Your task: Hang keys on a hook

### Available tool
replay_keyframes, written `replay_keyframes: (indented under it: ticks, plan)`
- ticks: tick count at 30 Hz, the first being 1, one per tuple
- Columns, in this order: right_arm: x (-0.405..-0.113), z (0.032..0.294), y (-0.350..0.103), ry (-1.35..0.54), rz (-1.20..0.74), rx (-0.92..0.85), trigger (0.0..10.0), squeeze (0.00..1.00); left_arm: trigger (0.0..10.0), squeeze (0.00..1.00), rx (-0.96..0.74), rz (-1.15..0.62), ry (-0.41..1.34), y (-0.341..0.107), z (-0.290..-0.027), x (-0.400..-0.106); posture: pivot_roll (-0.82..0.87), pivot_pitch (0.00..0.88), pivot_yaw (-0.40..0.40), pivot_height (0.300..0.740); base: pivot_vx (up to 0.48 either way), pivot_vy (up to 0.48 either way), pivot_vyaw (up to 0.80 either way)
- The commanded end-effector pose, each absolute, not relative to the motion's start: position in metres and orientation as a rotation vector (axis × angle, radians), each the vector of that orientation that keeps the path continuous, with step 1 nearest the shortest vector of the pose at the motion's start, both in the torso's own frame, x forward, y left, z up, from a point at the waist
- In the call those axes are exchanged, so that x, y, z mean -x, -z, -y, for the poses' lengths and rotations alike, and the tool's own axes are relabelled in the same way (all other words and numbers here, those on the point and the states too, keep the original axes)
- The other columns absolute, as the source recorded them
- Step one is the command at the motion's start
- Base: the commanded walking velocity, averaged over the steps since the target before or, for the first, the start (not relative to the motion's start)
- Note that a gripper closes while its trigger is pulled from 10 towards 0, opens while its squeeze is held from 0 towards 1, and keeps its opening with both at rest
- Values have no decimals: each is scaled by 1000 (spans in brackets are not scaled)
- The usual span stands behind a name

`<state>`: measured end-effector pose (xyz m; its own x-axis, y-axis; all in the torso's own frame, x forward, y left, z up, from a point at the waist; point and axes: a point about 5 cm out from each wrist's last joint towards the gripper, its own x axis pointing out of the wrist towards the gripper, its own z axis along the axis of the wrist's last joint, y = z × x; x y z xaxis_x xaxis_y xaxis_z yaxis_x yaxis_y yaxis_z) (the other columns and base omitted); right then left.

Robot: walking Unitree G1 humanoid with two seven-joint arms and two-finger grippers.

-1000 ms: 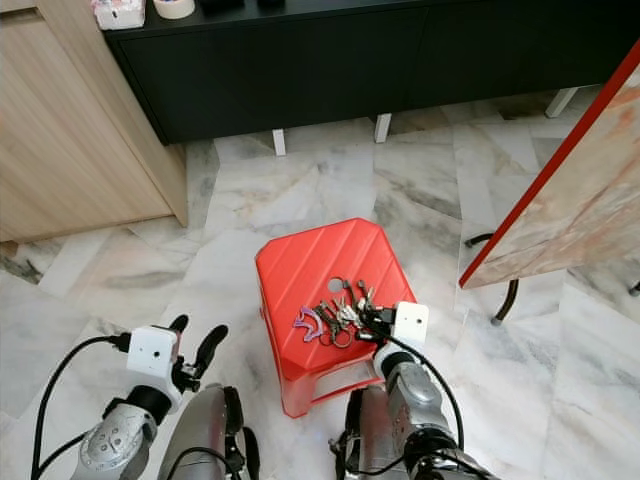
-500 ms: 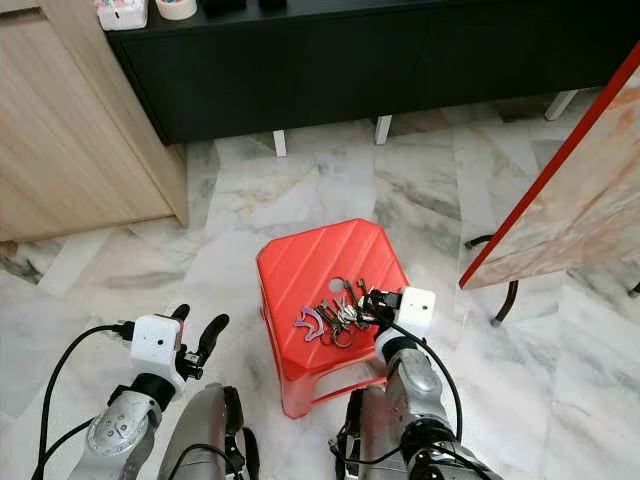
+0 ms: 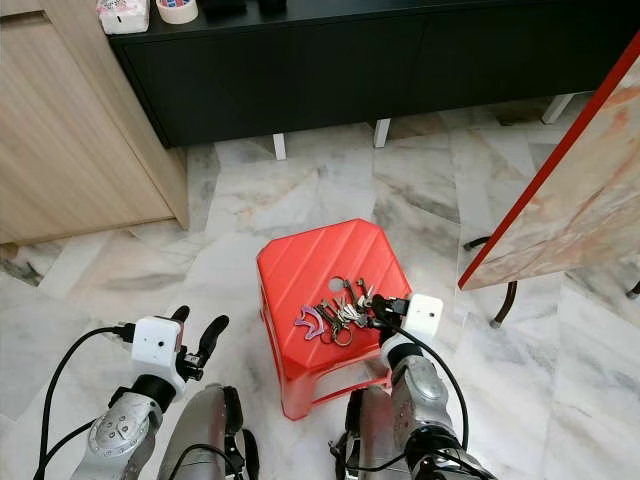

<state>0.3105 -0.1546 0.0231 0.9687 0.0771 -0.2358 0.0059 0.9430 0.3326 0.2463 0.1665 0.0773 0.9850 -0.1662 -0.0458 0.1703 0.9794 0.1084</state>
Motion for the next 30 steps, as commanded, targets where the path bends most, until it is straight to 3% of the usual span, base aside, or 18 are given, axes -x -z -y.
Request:
replay_keyframes:
  ticks: [1,8,9,10,30]
  plan:
    - [-302,160,-14,-8,-284,-345,10000,1000,10000,0,-122,-63,159,-71,-169,-242,93,246,-52,613,0,0,0]
    - [-297,158,-5,-17,-349,-352,10000,1000,10000,0,-123,-62,157,-70,-171,-240,96,255,-48,613,0,0,0]
    - [-296,157,-4,-22,-359,-343,10000,227,10000,0,-123,-63,156,-70,-171,-240,98,257,-47,613,0,0,0]
    - [-296,156,-3,-25,-366,-342,10000,0,10000,0,-124,-64,155,-70,-172,-239,100,259,-47,613,0,0,0]
    - [-302,154,-6,-31,-405,-320,10000,0,10000,0,-129,-76,159,-70,-173,-231,105,289,-41,613,0,0,0]
